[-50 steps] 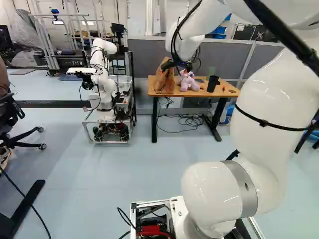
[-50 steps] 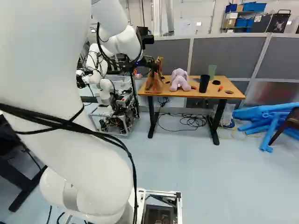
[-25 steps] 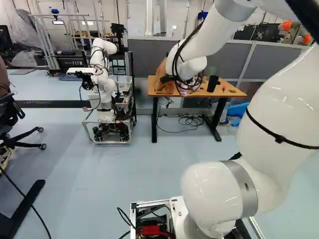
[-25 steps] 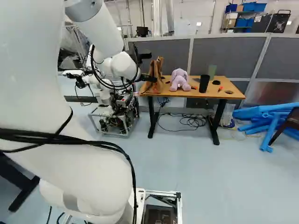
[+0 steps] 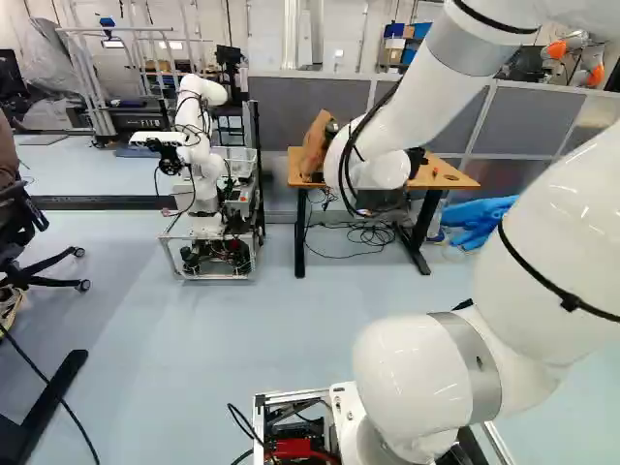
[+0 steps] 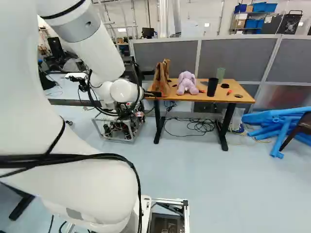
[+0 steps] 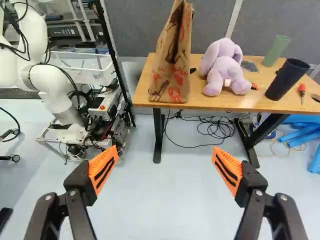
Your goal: Pick up the bag on the ground and place it on the table
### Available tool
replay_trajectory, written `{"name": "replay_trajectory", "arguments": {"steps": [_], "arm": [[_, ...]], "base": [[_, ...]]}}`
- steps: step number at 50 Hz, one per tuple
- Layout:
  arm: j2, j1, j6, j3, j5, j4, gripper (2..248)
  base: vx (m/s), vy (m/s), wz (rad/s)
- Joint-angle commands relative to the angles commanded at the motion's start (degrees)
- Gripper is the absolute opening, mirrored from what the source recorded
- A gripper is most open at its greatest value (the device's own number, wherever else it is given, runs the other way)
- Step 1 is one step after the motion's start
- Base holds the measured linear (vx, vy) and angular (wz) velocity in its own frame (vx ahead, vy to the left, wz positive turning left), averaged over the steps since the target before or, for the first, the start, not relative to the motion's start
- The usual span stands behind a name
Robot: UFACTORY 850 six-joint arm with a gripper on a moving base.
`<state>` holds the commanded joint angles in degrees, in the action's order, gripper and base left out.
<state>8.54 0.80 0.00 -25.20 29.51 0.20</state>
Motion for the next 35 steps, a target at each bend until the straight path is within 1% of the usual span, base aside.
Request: {"name": "replay_trajectory", "arguments": {"steps": [20, 35], "arm": [[3.32, -0.36, 0.00, 8.99, 9.12, -0.09, 247], [5.12, -0.55, 0.00, 13.86, 14.06, -0.14, 247]], "base": [[0.000, 0.000, 0.000], [0.000, 0.000, 0.000]]}}
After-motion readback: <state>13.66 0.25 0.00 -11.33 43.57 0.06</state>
